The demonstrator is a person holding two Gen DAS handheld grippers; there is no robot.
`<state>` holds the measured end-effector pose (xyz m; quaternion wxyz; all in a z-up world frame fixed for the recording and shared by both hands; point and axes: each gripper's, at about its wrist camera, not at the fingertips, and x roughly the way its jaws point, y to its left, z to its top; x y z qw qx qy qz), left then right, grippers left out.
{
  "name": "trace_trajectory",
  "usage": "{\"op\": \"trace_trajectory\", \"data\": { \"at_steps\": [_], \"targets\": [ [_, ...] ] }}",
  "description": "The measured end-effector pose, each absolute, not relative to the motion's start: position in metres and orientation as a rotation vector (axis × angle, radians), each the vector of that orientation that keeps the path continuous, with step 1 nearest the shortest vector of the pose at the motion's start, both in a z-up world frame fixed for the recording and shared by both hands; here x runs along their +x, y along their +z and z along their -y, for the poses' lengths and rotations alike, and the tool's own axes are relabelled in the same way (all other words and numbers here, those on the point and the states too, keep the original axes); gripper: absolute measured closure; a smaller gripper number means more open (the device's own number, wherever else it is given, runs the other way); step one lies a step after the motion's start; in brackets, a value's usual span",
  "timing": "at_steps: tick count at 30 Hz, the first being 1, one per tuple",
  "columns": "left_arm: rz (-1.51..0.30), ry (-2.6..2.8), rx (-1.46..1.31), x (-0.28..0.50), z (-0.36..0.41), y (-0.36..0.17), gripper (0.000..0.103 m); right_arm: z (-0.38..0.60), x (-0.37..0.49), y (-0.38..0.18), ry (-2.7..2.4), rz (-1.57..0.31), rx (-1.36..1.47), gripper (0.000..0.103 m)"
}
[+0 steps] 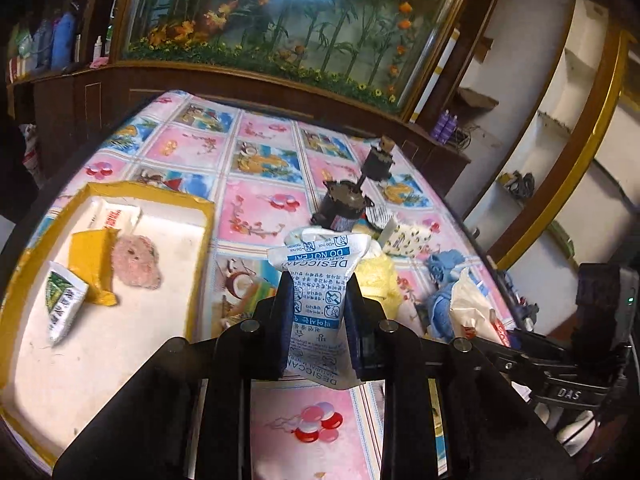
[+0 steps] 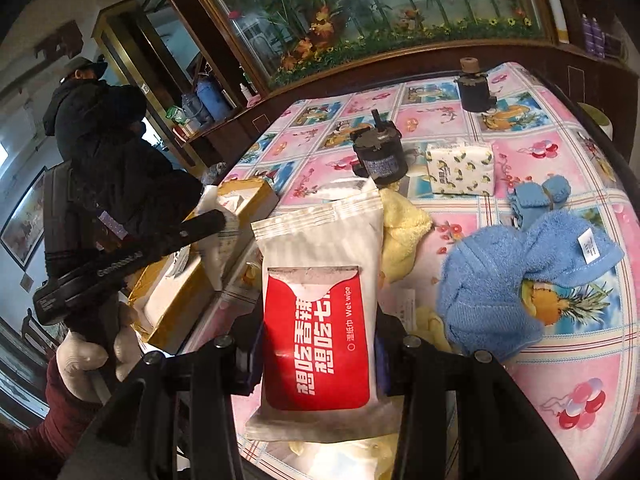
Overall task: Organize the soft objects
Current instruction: 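Carry both packets over the white tray and open both tools to drop them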
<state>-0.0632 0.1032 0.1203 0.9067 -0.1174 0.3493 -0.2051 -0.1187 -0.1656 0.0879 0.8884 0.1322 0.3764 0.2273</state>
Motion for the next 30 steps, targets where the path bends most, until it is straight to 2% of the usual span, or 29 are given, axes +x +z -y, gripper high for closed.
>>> {"op": "trace_trajectory", "data": {
  "at_steps": [6, 12, 19, 24, 30],
  "targets": [
    [-0.674, -0.27, -0.232, -0.084, -0.185, 0.145, 0.08, 0.116, -0.103, 0.115, 0.615, -0.781, 0.288, 0.061],
    [-0.779, -0.137, -0.221, -0.08, -0.228, 0.1, 0.08, 0.027, -0.062, 0.119, 0.763, -0.877, 0.291, 0.061],
    [-0.937, -0.012, -0.302, -0.041, -0.258, 0.038, 0.08, -0.065, -0.009, 0.084, 0.786, -1.07, 0.281, 0.061],
    [-0.934, -0.034, -0.428, -0.049, -0.277, 0.042, 0.075, -0.1, 0.024, 0.044, 0.72, -1.231, 0.229, 0.061],
    [-0.833, -0.075, -0.449, -0.079, -0.286, 0.06, 0.072, -0.113, 0.05, 0.035, 0.517, -1.162, 0.056, 0.06]
  ]
}}
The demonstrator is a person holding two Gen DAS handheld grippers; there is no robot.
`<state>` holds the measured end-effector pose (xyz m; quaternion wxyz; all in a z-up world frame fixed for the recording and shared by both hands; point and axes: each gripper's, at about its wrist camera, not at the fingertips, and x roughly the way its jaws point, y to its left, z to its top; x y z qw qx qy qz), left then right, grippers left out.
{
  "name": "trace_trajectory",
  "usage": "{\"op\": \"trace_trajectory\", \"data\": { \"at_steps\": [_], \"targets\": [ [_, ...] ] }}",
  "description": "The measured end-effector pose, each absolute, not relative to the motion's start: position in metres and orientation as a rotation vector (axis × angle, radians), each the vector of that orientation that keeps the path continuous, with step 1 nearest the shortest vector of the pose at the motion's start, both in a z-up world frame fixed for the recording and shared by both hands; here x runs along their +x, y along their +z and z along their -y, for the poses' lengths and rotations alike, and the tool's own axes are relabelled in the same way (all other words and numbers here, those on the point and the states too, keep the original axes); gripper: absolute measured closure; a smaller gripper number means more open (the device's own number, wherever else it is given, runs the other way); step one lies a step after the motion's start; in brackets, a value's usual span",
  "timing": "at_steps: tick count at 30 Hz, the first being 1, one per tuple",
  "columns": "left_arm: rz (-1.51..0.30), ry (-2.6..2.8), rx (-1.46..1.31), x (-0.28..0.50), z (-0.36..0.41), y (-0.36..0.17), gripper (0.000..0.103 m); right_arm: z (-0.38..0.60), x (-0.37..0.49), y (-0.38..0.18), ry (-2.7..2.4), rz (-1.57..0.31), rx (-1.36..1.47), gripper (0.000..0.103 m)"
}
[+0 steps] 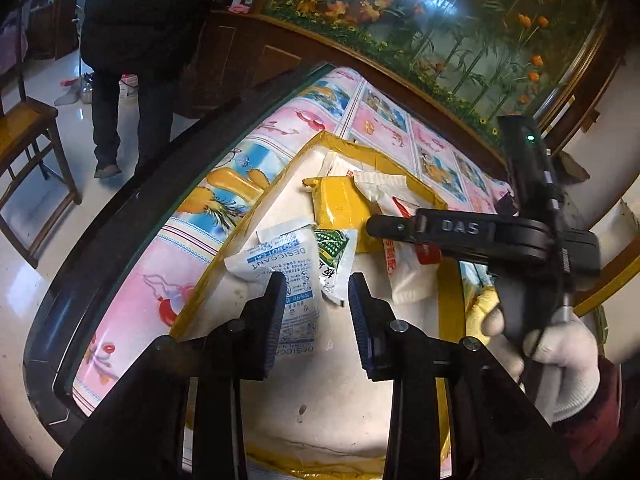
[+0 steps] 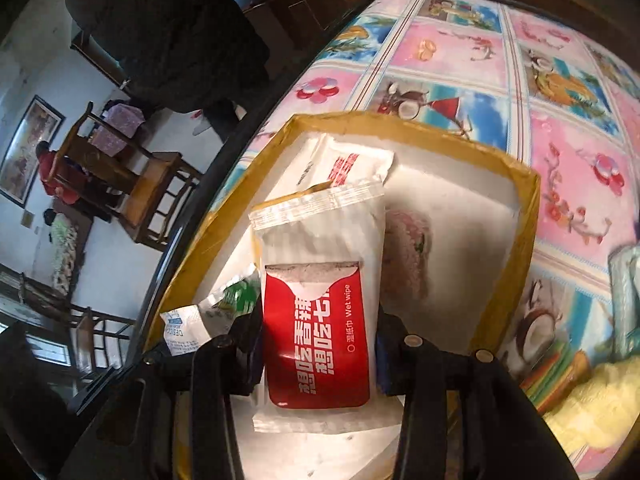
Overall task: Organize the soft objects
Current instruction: 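Carry both packets over the white tray and open both tools to drop them, then move both tools back toward the towels on the bed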
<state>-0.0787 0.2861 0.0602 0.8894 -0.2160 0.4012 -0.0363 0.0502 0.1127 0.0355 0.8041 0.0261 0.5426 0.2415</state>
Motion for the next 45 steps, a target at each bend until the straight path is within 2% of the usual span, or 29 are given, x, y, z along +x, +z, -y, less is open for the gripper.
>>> {"op": "trace_trajectory", "data": {
  "at_steps": [6, 15, 18, 22, 23, 24, 25, 29, 33, 40, 43, 45],
  "targets": [
    [-0.767, -0.086, -0.467, -0.093, -0.291, 0.071, 0.072, -0.117, 0.046, 0.038, 0.524, -1.137, 0.042, 0.056],
    [-0.771, -0.084, -0.359, -0.11, -0.259, 0.092, 0.073, -0.073, 0.015, 0.082, 0.614, -1.005, 0.159, 0.055],
    [-0.782, -0.174, -0.279, -0.122, -0.224, 0.124, 0.073, -0.042, -0.002, 0.096, 0.598, -0.947, 0.189, 0.055],
    [-0.706, -0.375, -0.044, -0.168, -0.145, 0.209, 0.072, 0.012, -0.021, 0.099, 0.549, -0.919, 0.228, 0.054],
    [-0.687, -0.427, 0.019, -0.184, -0.123, 0.23, 0.065, 0.025, -0.027, 0.098, 0.53, -0.913, 0.231, 0.054],
    [-0.668, -0.482, 0.077, -0.199, -0.101, 0.249, 0.053, 0.039, -0.033, 0.096, 0.51, -0.91, 0.235, 0.054],
    [-0.646, -0.535, 0.149, -0.219, -0.076, 0.269, 0.048, 0.055, -0.038, 0.094, 0.489, -0.911, 0.246, 0.054],
    [-0.585, -0.682, 0.367, -0.28, 0.001, 0.307, 0.046, 0.114, -0.055, 0.083, 0.39, -0.922, 0.303, 0.054],
    [-0.547, -0.798, 0.455, -0.315, 0.033, 0.314, 0.046, 0.16, -0.068, 0.08, 0.311, -0.914, 0.35, 0.054],
    [-0.582, -0.783, 0.382, -0.305, 0.023, 0.318, 0.046, 0.193, -0.077, 0.076, 0.283, -0.891, 0.398, 0.054],
    [-0.579, -0.74, 0.341, -0.284, 0.009, 0.304, 0.045, 0.199, -0.083, 0.074, 0.287, -0.868, 0.408, 0.054],
    [-0.652, -0.747, 0.275, -0.259, 0.0, 0.281, 0.044, 0.204, -0.088, 0.074, 0.276, -0.849, 0.414, 0.054]
  ]
}}
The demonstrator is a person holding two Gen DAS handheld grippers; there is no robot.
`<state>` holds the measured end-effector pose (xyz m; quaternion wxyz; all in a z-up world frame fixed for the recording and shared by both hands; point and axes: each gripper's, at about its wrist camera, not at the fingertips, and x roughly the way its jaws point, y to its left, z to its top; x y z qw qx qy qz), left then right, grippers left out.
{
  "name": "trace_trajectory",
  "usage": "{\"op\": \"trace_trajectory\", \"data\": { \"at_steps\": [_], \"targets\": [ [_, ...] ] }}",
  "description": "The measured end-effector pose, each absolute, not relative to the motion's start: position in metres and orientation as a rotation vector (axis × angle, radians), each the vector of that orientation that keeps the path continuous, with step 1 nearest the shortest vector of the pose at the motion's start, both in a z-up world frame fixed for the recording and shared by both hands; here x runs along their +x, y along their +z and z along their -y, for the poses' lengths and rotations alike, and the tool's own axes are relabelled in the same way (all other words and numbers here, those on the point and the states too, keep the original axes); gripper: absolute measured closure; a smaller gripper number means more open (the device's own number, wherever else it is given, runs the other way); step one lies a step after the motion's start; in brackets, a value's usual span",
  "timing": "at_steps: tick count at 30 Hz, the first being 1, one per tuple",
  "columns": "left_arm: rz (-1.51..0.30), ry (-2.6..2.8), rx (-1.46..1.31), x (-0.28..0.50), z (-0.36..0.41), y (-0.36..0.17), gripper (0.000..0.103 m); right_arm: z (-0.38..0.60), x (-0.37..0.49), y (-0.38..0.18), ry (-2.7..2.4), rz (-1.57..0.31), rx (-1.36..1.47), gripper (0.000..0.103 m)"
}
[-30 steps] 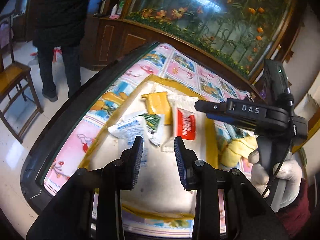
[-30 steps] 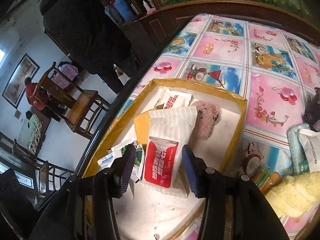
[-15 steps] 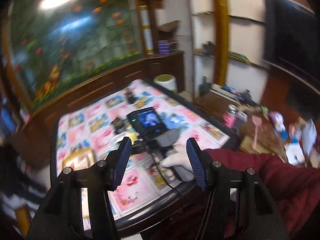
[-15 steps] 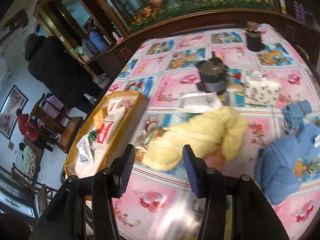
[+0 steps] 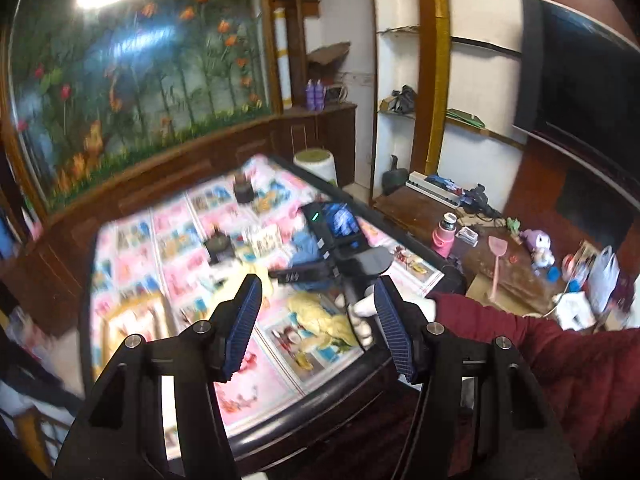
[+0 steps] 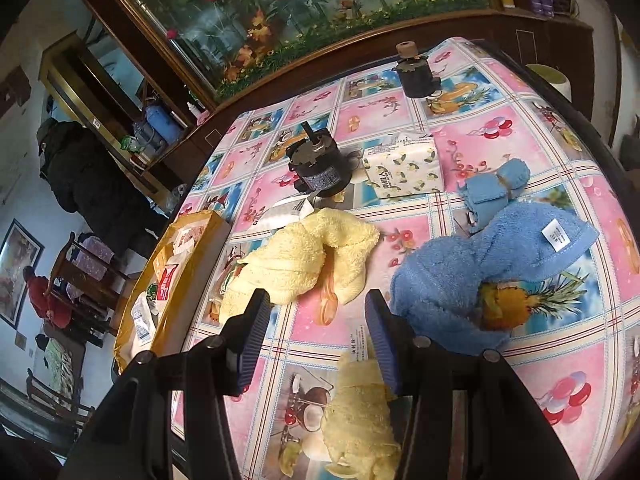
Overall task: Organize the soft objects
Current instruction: 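Move both tools back toward the towels on the bed, then grasp a yellow towel with the left tool while the right grasps another yellow towel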
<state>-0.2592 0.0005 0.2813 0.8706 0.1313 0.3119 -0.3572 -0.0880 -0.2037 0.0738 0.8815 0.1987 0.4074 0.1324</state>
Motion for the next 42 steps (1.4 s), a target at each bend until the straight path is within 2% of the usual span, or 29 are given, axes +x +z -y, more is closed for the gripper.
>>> {"op": "trace_trajectory", "data": {
  "at_steps": [7, 13, 16, 26, 35, 39, 42],
  "targets": [
    [-0.956, -0.642, 0.036, -0.154, -0.013, 0.156, 0.044, 0.241, -0.107, 0.063, 0.199, -0.821, 0.445, 0.054],
    [-1.075, -0.546, -0.019, -0.094, -0.003, 0.056, 0.044, 0.281, -0.125, 0.046, 0.099, -0.812, 0.455, 0.053],
    [-1.11, -0.521, -0.058, -0.071, -0.01, 0.029, 0.044, 0.3, -0.124, 0.037, 0.07, -0.809, 0.497, 0.053],
    [-1.004, -0.383, -0.082, -0.045, -0.021, 0.02, 0.044, 0.3, -0.09, 0.021, 0.115, -0.804, 0.548, 0.053],
    [-0.954, -0.447, -0.114, -0.047, -0.017, 0.019, 0.022, 0.308, -0.089, 0.015, 0.116, -0.773, 0.584, 0.053],
    [-0.956, -0.485, -0.151, -0.044, -0.02, 0.018, 0.016, 0.306, -0.089, 0.017, 0.11, -0.769, 0.577, 0.053],
    [-0.955, -0.505, -0.145, -0.045, -0.02, 0.018, 0.016, 0.305, -0.09, 0.018, 0.111, -0.758, 0.569, 0.053]
  ]
}}
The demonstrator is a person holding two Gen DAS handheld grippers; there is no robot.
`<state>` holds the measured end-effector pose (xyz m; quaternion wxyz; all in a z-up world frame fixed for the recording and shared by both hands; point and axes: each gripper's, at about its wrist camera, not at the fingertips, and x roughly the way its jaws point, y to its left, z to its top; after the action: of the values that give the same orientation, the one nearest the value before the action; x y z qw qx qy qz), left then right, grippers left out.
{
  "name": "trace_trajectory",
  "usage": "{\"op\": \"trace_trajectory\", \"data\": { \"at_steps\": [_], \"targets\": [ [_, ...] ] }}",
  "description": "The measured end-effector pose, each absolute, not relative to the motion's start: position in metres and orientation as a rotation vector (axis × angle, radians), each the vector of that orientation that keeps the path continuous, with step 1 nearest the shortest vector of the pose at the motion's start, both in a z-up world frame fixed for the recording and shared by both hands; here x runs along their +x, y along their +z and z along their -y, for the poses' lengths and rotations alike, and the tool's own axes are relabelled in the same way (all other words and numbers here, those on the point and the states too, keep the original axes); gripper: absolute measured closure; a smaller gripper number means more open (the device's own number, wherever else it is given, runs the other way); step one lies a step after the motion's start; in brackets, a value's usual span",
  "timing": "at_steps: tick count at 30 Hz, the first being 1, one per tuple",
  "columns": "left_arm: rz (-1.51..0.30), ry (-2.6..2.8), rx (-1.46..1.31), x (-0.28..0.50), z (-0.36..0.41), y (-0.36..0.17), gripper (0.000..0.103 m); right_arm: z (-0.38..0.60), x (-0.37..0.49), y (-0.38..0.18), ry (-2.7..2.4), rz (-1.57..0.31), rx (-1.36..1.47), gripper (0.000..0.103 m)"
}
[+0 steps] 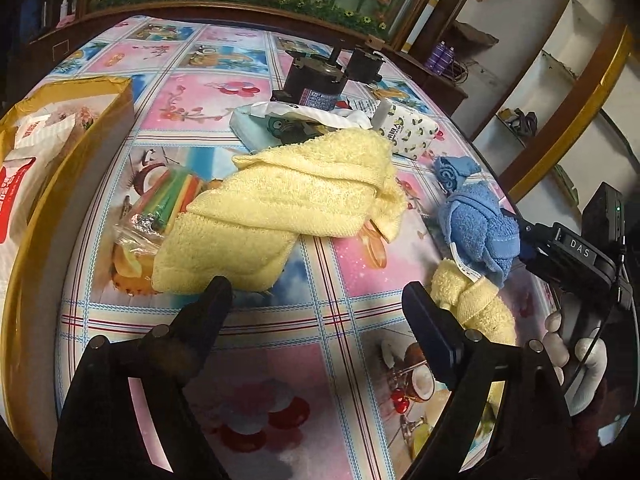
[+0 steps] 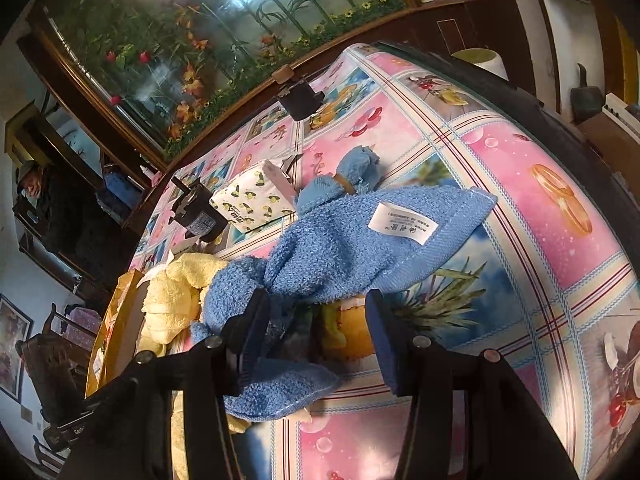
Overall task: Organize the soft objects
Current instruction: 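Grasp a yellow towel with the left tool while the right grasps another yellow towel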
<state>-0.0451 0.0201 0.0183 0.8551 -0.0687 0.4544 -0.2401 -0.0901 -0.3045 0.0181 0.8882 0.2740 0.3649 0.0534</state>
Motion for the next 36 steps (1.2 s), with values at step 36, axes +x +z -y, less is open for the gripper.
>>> {"op": "trace_trajectory", "data": {
  "at_steps": [36],
  "targets": [
    [-0.902, -0.514, 0.309, 0.021, 0.051, 0.025, 0.016, 0.182, -0.119, 0.018, 0.388, -1.002, 0.234, 0.054]
  ]
}}
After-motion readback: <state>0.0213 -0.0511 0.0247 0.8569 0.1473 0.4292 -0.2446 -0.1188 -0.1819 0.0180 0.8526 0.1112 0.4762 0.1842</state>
